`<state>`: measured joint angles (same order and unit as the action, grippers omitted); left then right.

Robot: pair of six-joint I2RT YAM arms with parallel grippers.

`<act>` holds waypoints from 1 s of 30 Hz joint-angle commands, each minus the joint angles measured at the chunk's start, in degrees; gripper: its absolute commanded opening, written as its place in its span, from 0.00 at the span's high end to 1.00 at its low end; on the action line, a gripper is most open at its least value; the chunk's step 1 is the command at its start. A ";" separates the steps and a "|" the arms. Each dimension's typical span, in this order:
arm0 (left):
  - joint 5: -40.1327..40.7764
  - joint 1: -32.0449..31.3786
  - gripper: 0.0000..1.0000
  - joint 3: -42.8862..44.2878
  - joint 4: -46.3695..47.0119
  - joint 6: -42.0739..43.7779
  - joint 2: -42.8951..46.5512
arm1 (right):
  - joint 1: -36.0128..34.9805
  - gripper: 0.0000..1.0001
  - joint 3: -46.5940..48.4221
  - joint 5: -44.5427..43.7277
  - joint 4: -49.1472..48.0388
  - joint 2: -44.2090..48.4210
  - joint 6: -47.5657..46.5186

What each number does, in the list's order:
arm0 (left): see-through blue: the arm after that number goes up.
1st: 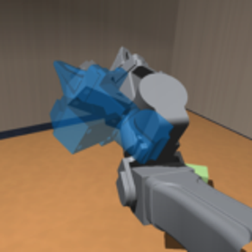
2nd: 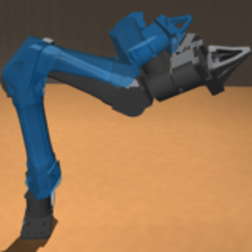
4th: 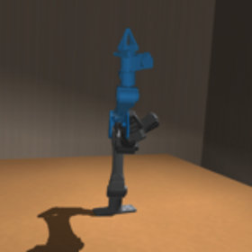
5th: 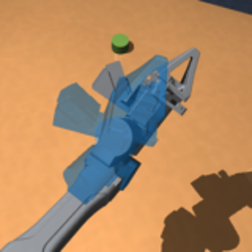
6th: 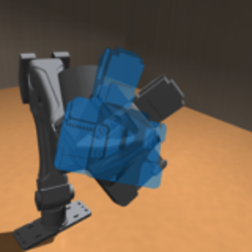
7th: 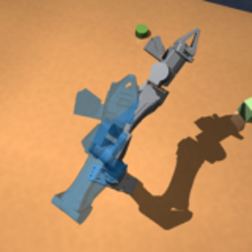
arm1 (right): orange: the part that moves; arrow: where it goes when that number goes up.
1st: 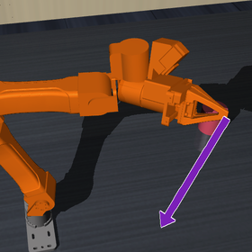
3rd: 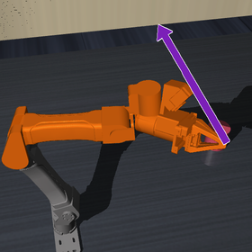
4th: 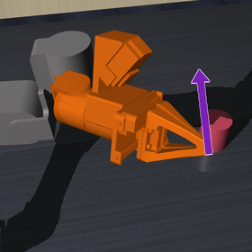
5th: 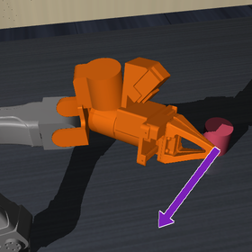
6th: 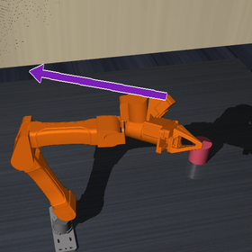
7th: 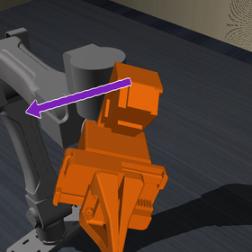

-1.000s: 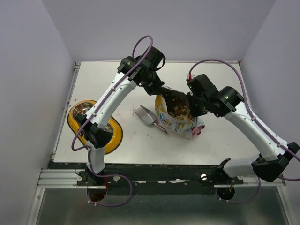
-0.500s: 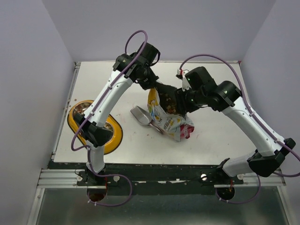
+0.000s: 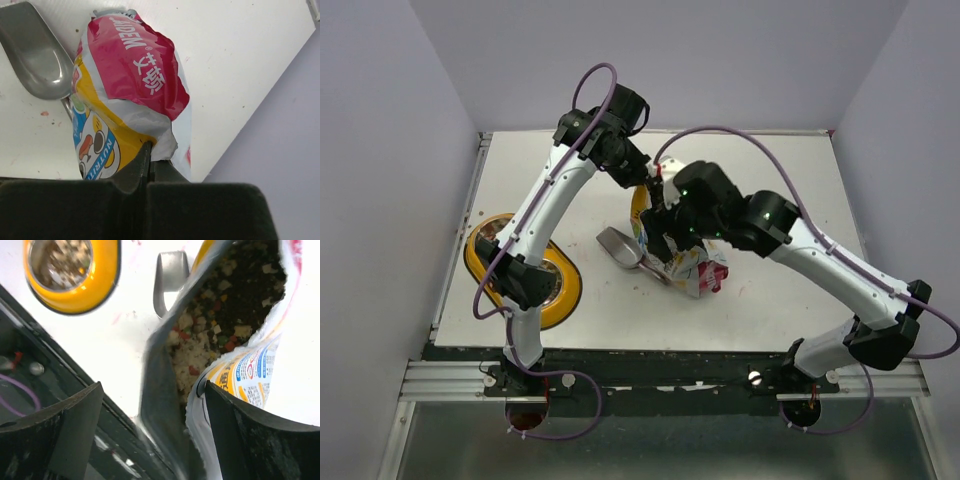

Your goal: Serve the pet food

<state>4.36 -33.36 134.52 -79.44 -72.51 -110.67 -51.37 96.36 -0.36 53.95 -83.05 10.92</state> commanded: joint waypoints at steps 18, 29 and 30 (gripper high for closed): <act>-9.20 4.27 1.00 5.58 6.67 -9.14 -0.16 | -11.38 0.12 -7.68 -44.30 3.97 3.24 1.22; -6.03 4.01 1.00 5.14 9.99 6.20 2.56 | -4.35 0.60 -13.13 -29.45 1.59 8.34 -1.69; -6.20 4.01 1.00 5.14 11.48 8.76 3.00 | -4.09 0.65 -13.12 -28.74 1.77 8.95 -1.69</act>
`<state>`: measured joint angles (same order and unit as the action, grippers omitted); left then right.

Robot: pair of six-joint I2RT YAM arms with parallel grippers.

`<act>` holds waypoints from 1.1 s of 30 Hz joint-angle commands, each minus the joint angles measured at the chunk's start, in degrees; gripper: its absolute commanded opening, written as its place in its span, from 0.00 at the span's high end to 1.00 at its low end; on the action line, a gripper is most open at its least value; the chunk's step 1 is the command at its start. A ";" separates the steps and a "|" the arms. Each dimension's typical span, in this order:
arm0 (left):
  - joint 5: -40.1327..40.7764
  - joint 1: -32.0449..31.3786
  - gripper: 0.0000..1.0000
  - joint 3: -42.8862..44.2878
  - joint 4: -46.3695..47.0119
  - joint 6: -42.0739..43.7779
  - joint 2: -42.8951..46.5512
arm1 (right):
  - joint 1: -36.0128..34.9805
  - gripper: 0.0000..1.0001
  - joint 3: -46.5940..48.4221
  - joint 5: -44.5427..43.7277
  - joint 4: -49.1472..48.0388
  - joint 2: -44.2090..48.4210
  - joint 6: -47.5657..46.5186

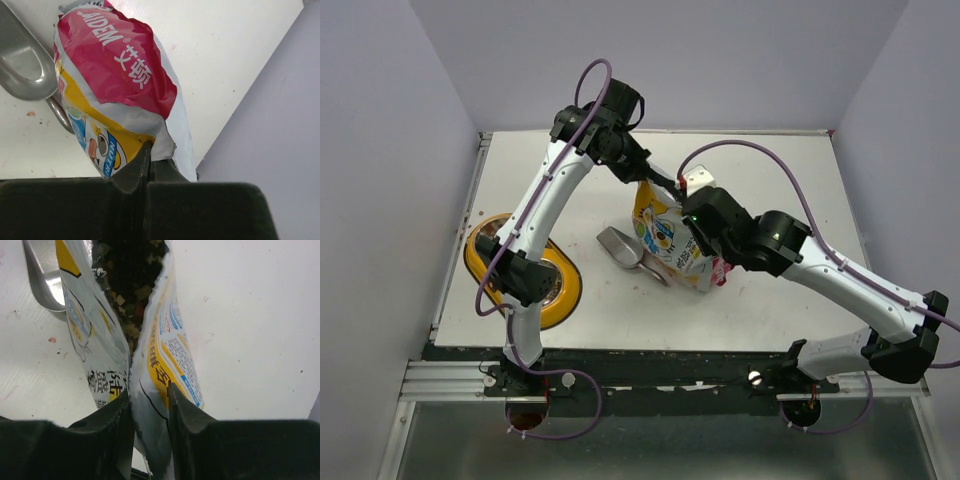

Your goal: Serve the pet food

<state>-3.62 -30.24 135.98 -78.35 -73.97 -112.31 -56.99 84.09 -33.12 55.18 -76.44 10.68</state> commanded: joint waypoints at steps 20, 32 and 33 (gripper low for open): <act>-20.12 12.04 0.17 -1.69 16.07 32.45 7.56 | 12.43 0.99 8.54 23.64 8.63 -2.65 -2.94; -21.96 8.80 0.18 -15.32 16.39 2.35 7.38 | 12.34 0.99 10.47 21.08 10.39 -4.59 -4.70; -22.31 8.53 0.18 -14.27 15.08 1.47 6.50 | 12.43 0.99 10.65 21.08 10.39 -4.76 -4.70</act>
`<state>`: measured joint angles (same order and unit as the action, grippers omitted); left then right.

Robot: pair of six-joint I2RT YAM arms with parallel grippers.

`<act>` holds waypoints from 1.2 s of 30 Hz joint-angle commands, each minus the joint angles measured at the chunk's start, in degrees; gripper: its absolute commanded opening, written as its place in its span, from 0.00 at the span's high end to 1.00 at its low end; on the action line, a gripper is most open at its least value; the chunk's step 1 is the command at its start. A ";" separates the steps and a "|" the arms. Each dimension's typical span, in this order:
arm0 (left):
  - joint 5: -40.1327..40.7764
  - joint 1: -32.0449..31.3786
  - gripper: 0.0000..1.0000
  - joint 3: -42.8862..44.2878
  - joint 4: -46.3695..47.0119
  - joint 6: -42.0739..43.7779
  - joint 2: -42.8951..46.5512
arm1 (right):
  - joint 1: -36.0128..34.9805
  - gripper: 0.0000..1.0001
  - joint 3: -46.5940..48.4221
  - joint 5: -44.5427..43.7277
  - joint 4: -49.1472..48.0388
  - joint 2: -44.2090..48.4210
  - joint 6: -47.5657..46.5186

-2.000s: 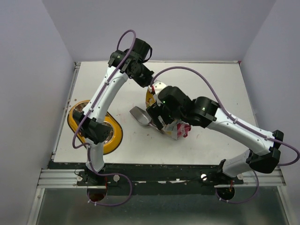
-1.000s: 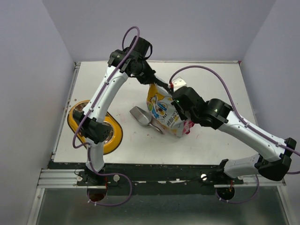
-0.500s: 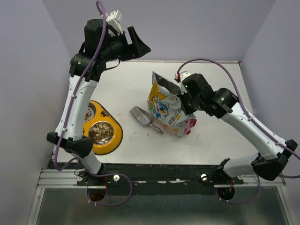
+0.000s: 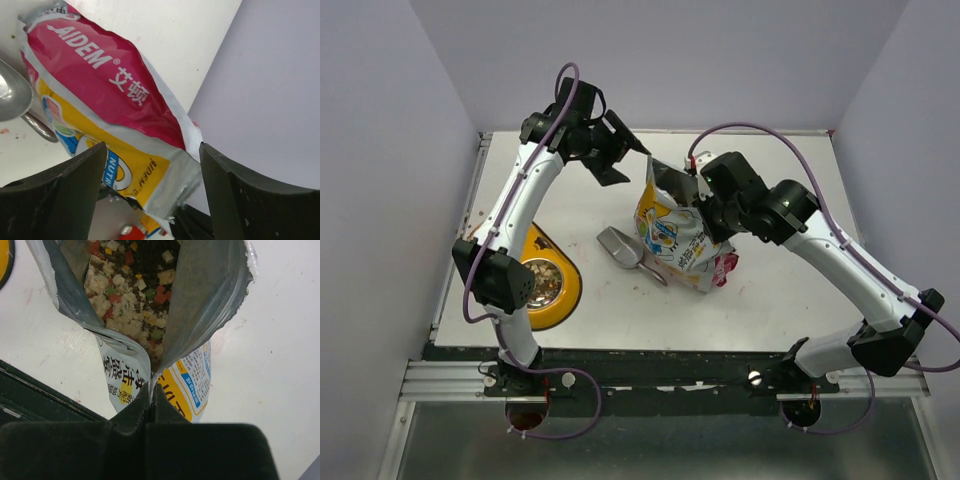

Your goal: Serve the pet food

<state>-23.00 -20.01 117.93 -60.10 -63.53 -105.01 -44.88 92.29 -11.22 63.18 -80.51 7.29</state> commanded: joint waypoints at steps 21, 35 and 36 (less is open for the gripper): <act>6.65 -6.09 0.36 6.25 -7.31 -23.58 -2.74 | 0.15 0.99 5.44 -1.43 1.68 -2.20 -3.25; 10.26 -6.79 0.22 9.33 -3.53 -22.34 -2.39 | 0.23 0.99 5.35 0.32 2.13 -1.75 -2.63; 10.70 -6.80 0.22 10.29 -4.41 -22.25 -2.65 | 0.23 0.99 5.36 0.41 2.04 -1.84 -2.89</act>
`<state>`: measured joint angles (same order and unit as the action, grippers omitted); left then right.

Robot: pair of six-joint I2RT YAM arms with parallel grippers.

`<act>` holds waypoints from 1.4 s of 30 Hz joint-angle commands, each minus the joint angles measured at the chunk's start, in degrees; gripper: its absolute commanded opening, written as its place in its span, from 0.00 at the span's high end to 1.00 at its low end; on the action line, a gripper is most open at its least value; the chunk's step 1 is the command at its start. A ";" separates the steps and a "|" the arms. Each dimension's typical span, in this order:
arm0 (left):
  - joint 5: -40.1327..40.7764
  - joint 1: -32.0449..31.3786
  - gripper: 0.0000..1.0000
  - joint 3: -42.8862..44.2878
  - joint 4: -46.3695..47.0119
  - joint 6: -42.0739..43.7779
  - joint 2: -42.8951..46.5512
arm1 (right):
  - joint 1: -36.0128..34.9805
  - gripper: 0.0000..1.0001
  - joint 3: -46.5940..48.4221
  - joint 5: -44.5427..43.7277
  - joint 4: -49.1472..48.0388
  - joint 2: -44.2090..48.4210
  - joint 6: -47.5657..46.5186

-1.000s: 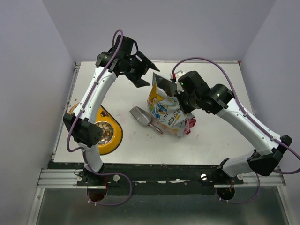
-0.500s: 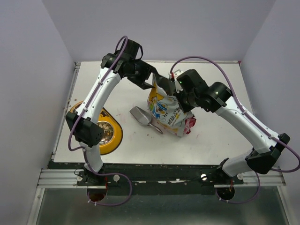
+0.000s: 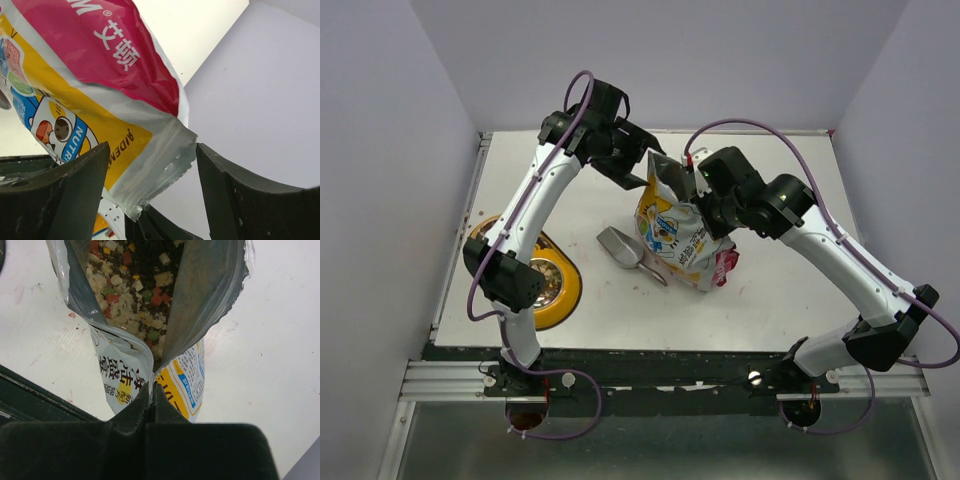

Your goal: Serve the pet food

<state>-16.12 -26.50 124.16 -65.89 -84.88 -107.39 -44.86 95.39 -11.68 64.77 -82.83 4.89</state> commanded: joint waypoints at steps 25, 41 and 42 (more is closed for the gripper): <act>14.36 -3.82 0.74 9.26 -7.86 1.03 -5.64 | -3.48 0.99 -0.65 -7.30 -0.17 1.61 1.35; 19.82 -1.36 1.00 13.49 -6.18 23.44 -0.18 | -3.48 0.99 -1.26 0.33 4.75 13.74 3.02; 18.94 -1.79 1.00 11.04 -5.23 24.05 0.16 | -3.48 0.99 -2.57 1.48 4.84 14.01 3.29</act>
<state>-1.87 -30.33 137.95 -78.13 -69.04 -112.51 -48.05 90.80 -13.78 66.22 -75.24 6.22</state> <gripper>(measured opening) 0.010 0.013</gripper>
